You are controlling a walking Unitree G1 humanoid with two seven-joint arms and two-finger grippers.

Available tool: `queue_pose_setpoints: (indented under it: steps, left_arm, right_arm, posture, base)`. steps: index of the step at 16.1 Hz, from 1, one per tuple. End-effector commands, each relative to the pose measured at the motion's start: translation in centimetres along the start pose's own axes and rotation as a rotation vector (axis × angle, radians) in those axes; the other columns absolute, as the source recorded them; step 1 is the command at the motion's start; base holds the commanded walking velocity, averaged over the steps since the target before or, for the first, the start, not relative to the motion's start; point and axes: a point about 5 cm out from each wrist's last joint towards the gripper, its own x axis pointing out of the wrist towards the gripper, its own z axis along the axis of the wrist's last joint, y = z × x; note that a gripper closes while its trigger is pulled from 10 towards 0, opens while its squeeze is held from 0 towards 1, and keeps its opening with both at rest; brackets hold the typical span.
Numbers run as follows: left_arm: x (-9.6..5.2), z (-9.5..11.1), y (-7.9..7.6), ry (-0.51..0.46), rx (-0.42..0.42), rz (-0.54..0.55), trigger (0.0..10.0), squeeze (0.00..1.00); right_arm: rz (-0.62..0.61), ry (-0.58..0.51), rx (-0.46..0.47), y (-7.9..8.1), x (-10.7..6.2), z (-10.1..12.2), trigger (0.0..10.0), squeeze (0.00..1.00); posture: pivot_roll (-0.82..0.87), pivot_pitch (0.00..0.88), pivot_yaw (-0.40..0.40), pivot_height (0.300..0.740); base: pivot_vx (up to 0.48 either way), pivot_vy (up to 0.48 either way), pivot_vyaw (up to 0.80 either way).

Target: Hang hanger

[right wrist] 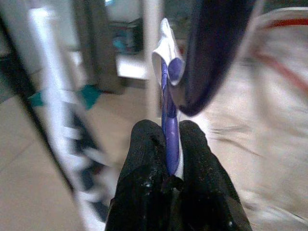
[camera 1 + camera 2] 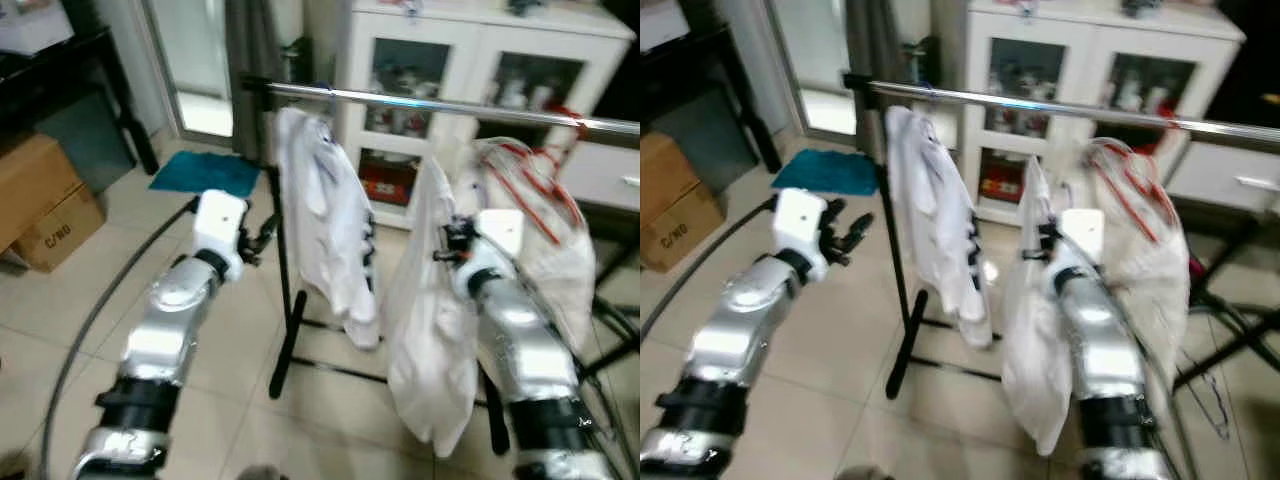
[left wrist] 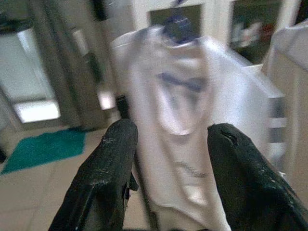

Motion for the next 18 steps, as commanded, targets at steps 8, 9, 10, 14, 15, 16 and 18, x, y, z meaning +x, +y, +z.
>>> queue_pose_setpoints:
  steps: [8,9,10,14,15,16,18]
  left_arm:
    - [0.2,0.7,-1.0,-0.023,0.008,-0.054,10.0,0.00]
    - [0.1,1.0,-1.2,-0.045,-0.004,-0.078,10.0,0.00]
    - [0.0,1.4,-1.5,-0.043,0.004,-0.120,10.0,0.00]
    - [-0.3,2.5,-2.6,-0.060,0.064,-0.293,10.0,0.00]
    - [-0.2,2.8,-2.8,-0.051,0.067,-0.328,10.0,0.00]
    - [-0.2,3.2,-3.1,-0.045,0.072,-0.372,10.0,0.00]
    - [-0.2,3.8,-3.4,-0.037,0.094,-0.436,10.0,0.00]
  right_arm:
    - [-0.020,-0.163,-0.042,-1.1,0.0,3.9,10.0,0.00]
    - [-0.031,-0.203,-0.044,-1.3,0.0,4.6,10.0,0.00]
    - [-0.028,-0.223,-0.044,-1.3,0.2,5.3,10.0,0.00]
    - [-0.014,-0.201,-0.090,-1.2,2.0,6.5,10.0,0.00]
    - [-0.019,-0.171,-0.105,-1.2,2.8,6.8,10.0,0.00]
    - [-0.024,-0.130,-0.141,-1.3,3.4,6.8,10.0,0.00]
    - [-0.018,-0.058,-0.163,-1.4,4.7,6.6,10.0,0.00]
  posture:
    - [0.10,0.000,-0.005,0.740]
    - [0.10,0.000,-0.007,0.740]
    - [0.10,0.000,-0.009,0.740]
    - [0.10,0.000,-0.012,0.740]
    - [0.10,0.000,-0.012,0.740]
    - [0.11,0.000,-0.012,0.740]
    - [0.11,0.000,-0.012,0.740]
  base:
    - [0.428,0.000,0.00]
    - [0.000,0.000,0.00]
    - [0.000,0.000,0.00]
    - [0.000,0.000,0.00]
    - [0.000,0.000,0.00]
    - [0.000,0.000,0.00]
    - [0.000,0.000,0.00]
